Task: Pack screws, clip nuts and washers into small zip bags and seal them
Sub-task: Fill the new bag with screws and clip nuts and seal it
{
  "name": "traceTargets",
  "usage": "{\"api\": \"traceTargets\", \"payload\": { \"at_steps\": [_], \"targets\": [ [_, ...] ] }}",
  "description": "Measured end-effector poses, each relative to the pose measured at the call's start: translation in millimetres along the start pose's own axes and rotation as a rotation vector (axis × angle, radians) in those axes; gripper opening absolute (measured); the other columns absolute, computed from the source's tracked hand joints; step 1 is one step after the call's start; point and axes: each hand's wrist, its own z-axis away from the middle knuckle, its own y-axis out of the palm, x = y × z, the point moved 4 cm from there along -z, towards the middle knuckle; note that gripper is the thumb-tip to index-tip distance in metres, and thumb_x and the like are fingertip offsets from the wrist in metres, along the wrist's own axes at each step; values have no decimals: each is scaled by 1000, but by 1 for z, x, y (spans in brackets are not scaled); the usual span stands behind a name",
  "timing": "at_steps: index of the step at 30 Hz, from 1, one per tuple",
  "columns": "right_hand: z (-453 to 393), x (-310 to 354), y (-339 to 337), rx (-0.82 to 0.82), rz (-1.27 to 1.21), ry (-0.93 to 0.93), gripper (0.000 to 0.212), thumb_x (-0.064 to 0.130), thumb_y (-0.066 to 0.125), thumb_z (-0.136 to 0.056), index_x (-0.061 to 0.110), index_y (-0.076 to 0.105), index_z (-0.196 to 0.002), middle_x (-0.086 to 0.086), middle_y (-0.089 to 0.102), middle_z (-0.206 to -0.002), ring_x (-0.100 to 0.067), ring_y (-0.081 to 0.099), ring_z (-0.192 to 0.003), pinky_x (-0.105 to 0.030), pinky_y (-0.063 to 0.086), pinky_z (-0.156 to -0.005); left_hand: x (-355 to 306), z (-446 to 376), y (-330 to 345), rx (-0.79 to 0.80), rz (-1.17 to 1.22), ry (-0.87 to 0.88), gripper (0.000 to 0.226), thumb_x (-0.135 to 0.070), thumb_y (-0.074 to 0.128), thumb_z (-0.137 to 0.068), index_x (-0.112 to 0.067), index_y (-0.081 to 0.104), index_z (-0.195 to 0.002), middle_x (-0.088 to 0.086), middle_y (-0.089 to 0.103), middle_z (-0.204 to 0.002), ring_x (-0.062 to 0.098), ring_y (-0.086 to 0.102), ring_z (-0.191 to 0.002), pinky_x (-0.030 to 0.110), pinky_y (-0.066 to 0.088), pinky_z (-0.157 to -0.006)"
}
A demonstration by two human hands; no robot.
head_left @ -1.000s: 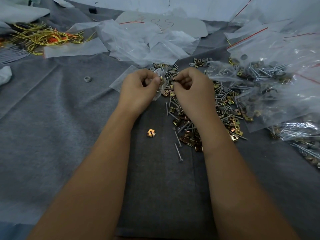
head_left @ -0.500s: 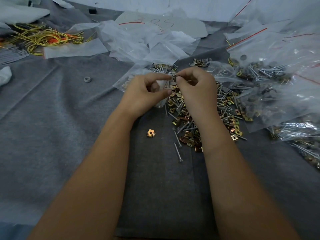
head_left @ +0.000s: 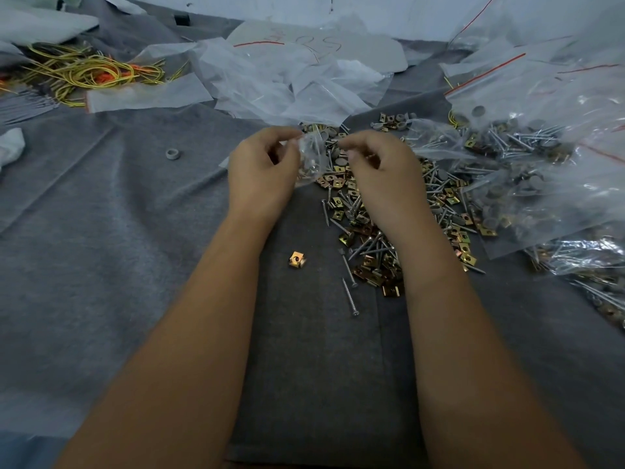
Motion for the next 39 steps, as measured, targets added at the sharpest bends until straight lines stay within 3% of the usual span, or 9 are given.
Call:
{"api": "traceTargets", "payload": {
  "at_steps": [3,5,6,8,12,22,29,36,39],
  "targets": [
    [2,4,-5,241,143,33,36,3,50,-84,32,71,-78,6,65,-85,1,50,-55,-19,42,-52,4,-1,-6,-139,-3,1,20,-18,55,-93,-19,71,-104,-12,47,-54,1,43,-50,18,36,-54],
    [5,5,-2,468,362,17,35,7,54,-79,37,71,-74,8,64,-86,-8,58,-82,-27,50,-73,6,-1,-6,-139,5,6,19,-19,54,-92,-23,71,-101,-13,45,-52,1,41,-49,20,34,-54],
    [6,4,-1,538,452,24,33,11,57,-79,41,70,-75,13,59,-89,-16,53,-100,-33,46,-87,6,-1,-5,-116,2,8,18,-18,54,-92,-26,70,-99,-13,46,-51,1,41,-49,20,34,-53],
    [8,3,-1,584,527,38,27,18,65,-80,46,66,-82,18,42,-88,-23,38,-115,-40,33,-100,7,-2,-1,-52,-32,-2,19,-17,55,-92,-29,69,-98,-13,48,-52,1,41,-48,20,33,-51],
    [5,1,3,520,616,-30,27,29,68,-81,49,67,-100,14,35,-85,-26,37,-118,-44,30,-103,10,-2,5,29,-81,-18,21,-18,56,-92,-26,71,-104,-9,49,-57,1,43,-49,18,34,-50],
    [0,-3,13,317,669,-206,16,25,63,-91,33,74,-101,4,55,-95,-24,48,-108,-35,33,-85,9,-3,4,46,-128,-33,26,-18,61,-89,-21,70,-113,-8,51,-60,1,44,-51,18,36,-52],
    [-1,-1,2,160,463,-119,15,17,60,-92,21,74,-97,-1,69,-99,-22,57,-98,-36,46,-87,13,-4,1,0,-219,-123,21,-28,54,-93,-23,68,-79,-8,51,-51,3,44,-46,26,30,-50],
    [1,1,8,228,687,-169,17,38,71,-82,26,75,-95,-1,63,-101,-24,53,-102,-33,39,-83,8,-1,0,-23,89,-147,21,-25,59,-92,-22,72,-75,-14,48,-47,0,40,-50,22,35,-53],
    [2,2,12,182,750,-226,19,34,63,-90,20,74,-97,-2,61,-102,-25,51,-104,-36,38,-87,5,-1,-1,-42,191,-164,24,-18,62,-90,0,71,-78,6,47,-61,8,42,-59,22,35,-55]
  ]
}}
